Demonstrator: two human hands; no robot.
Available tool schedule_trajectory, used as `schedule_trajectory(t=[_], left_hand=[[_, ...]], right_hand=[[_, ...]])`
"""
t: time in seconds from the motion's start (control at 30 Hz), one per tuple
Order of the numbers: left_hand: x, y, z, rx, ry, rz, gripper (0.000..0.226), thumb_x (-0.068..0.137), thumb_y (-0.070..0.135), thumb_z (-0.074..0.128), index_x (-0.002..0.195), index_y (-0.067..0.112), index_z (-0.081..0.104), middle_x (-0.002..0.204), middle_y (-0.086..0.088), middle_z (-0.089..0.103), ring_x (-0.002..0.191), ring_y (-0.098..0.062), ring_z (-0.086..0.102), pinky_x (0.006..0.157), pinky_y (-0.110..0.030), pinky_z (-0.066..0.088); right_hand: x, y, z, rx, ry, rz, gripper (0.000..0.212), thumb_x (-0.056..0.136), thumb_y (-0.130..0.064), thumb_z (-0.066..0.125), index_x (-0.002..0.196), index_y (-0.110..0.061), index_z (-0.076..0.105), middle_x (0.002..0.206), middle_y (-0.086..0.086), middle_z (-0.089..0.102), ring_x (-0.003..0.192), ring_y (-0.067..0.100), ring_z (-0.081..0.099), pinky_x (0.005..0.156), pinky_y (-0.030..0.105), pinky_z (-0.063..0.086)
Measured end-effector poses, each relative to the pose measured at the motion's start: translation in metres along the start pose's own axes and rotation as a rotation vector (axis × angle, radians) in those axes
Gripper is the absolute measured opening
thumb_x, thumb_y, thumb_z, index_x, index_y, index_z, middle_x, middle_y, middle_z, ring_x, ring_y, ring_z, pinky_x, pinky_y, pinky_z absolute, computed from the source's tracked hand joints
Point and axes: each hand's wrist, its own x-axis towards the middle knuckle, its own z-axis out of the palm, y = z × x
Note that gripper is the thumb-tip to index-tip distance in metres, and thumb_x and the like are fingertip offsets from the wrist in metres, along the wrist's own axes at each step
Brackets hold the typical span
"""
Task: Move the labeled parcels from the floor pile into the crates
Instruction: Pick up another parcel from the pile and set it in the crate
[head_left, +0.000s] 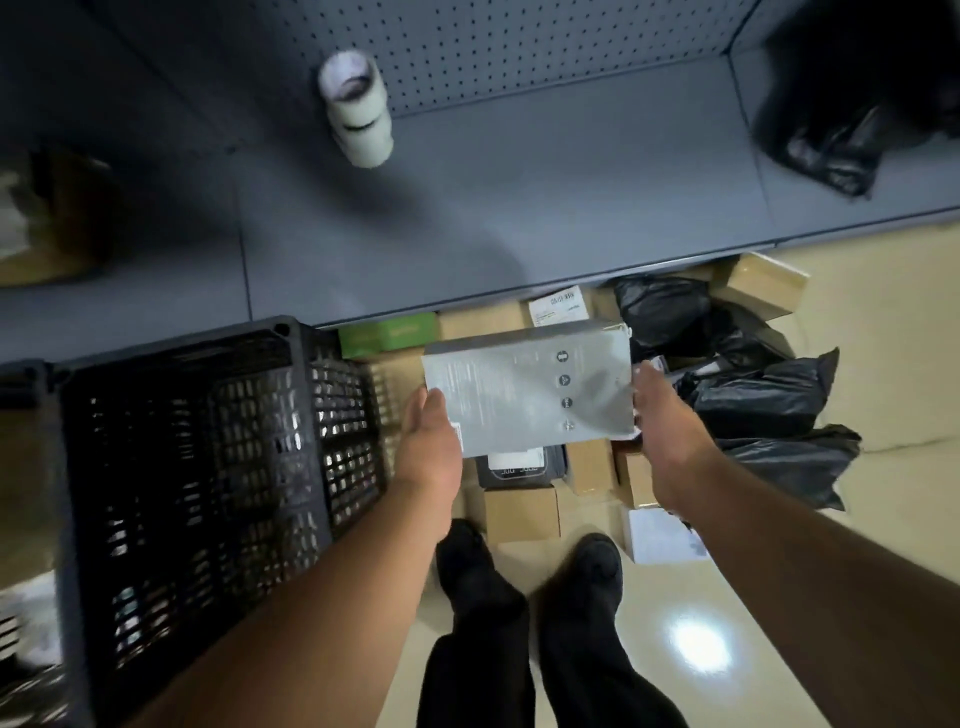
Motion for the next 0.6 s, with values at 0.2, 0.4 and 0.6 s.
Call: schedule_trajectory(t=[0.2, 0.4, 0.6], left_hand=[[-0.071, 0.012, -0.063, -0.081, 0.010, 0.015, 0.053, 0.103, 0.052, 0.035, 0.145, 0.021, 0.049, 0.153, -0.003, 0.049, 0.143, -0.028, 0.042, 0.120, -0.053, 0.029], [-0.130, 0.011, -0.116, -0.359, 0.061, 0.058, 0.054, 0.101, 0.047, 0.050, 0.140, 0.009, 0.050, 0.143, -0.018, 0.055, 0.133, -0.036, 0.053, 0.109, -0.049, 0.046], [-0.172, -0.022, -0.164, -0.477, 0.073, -0.001, 0.026, 0.104, 0.037, 0.047, 0.115, 0.042, 0.071, 0.109, 0.010, 0.078, 0.104, -0.004, 0.070, 0.088, -0.024, 0.050]], right_hand=[[-0.085, -0.018, -0.011, -0.005, -0.133, -0.071, 0.050, 0.100, -0.063, 0.039, 0.108, -0.024, 0.068, 0.110, -0.001, 0.074, 0.098, 0.017, 0.068, 0.081, 0.034, 0.048], [-0.146, -0.023, -0.011, 0.035, -0.345, -0.083, 0.044, 0.105, -0.055, 0.035, 0.131, -0.028, 0.057, 0.131, 0.000, 0.065, 0.128, 0.022, 0.057, 0.123, 0.044, 0.028], [-0.196, -0.019, -0.002, -0.094, -0.447, -0.174, 0.049, 0.102, -0.062, 0.032, 0.109, -0.025, 0.064, 0.126, 0.010, 0.062, 0.140, 0.038, 0.044, 0.113, 0.053, 0.033]])
